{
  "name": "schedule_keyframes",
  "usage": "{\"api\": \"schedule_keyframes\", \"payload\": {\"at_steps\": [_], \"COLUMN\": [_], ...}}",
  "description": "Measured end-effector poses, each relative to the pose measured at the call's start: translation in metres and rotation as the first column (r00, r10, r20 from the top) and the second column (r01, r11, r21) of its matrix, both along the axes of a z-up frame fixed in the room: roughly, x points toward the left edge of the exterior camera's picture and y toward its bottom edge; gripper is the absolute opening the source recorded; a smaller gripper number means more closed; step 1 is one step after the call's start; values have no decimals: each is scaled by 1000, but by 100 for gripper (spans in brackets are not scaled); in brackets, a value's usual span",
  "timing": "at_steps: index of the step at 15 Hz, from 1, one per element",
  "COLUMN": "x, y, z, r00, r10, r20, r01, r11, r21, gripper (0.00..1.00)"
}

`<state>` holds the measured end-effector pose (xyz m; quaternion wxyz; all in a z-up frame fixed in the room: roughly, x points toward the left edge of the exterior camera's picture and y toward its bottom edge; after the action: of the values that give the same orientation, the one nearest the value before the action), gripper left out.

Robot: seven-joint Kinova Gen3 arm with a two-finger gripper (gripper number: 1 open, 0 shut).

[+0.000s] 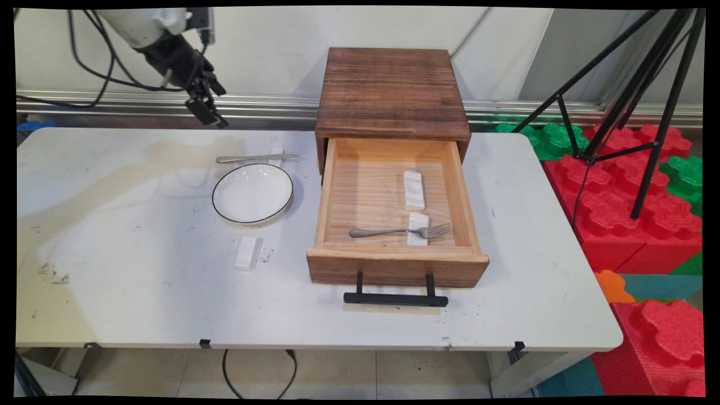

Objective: Pick up the knife from the left of the white plate

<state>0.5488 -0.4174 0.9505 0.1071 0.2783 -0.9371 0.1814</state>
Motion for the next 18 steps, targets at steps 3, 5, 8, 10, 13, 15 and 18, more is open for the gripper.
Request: {"api": "schedule_keyframes", "payload": {"at_steps": [3,5,8,10,13,15,18], "x": [-1,-1,-1,0,1,2,1], "y": [-25,-40,-66,-81,-98,-103,-111], "z": [-16,-27,-50,-65,-85,-94,-111], "r00": [999,998,996,993,988,987,984], "r10": [-20,-35,-68,-95,-129,-142,-164], "r20": [30,45,65,74,80,79,71], "r01": [19,33,64,87,117,128,147], "r11": [1000,999,995,991,983,979,970], "r21": [18,34,71,99,140,161,195], "gripper": [100,100,100,100,100,100,100]}}
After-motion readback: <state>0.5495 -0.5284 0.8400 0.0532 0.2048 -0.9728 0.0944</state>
